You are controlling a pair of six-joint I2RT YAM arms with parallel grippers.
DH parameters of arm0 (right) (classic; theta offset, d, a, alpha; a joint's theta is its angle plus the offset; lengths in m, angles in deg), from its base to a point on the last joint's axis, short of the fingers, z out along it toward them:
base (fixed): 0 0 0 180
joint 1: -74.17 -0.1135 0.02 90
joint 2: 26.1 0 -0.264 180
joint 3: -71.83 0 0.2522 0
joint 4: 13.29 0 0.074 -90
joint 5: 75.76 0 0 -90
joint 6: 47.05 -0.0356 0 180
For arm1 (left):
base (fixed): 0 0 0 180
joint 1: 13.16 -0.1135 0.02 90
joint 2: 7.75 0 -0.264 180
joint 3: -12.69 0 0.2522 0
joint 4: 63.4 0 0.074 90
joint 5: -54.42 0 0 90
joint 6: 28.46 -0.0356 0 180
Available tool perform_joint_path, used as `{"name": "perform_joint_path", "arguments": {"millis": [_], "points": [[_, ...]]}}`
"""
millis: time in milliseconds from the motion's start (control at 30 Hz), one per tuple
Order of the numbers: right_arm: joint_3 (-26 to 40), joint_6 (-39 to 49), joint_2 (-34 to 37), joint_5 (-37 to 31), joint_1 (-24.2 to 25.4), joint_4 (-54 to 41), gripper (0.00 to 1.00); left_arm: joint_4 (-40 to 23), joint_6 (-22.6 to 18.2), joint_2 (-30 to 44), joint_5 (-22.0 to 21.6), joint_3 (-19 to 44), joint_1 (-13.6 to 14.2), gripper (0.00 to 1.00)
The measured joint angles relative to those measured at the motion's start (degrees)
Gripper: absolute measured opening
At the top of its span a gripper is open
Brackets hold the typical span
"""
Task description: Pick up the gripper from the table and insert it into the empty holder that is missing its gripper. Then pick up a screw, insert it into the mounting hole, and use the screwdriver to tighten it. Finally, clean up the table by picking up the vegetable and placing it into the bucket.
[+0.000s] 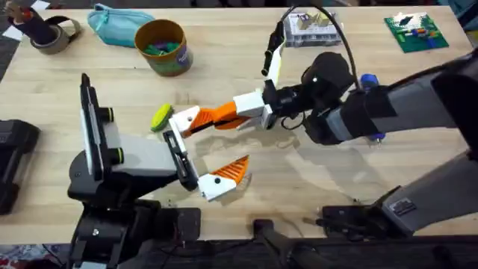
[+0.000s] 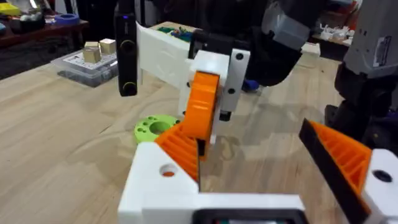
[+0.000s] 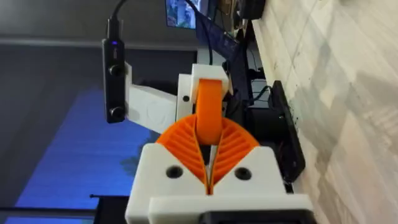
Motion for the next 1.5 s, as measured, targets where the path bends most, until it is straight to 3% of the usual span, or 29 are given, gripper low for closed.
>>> {"name": "perform_joint_path", "arguments": {"millis": [567,600,800,833,1333,1500], "points": [[0.00,0.00,0.00,-0.02,0.00,0.00,0.010,0.00,0.00,0.00,0.00,0.00,0.00,0.987],[0.00,-0.22,0.00,-0.03,0.02,-0.05,0.060,0.00,0.00,0.00,0.01,0.00,0.00,0.987],[0.00,-0.18,0.00,-0.68,-0.66,-0.24,0.942,-0.07,-0.07,0.00,0.71,0.00,0.13,0.986],[0.02,-0.28,0.00,-0.74,-0.70,-0.24,0.982,-0.07,-0.07,0.00,0.87,0.00,0.13,0.986],[0.02,-0.26,0.00,-1.07,-0.44,-0.28,0.993,-0.09,-0.07,0.00,1.14,0.00,0.13,0.986],[0.11,0.82,-1.09,-1.28,3.04,-5.93,0.994,-0.09,-0.07,0.00,1.14,0.00,0.13,0.986]]}}
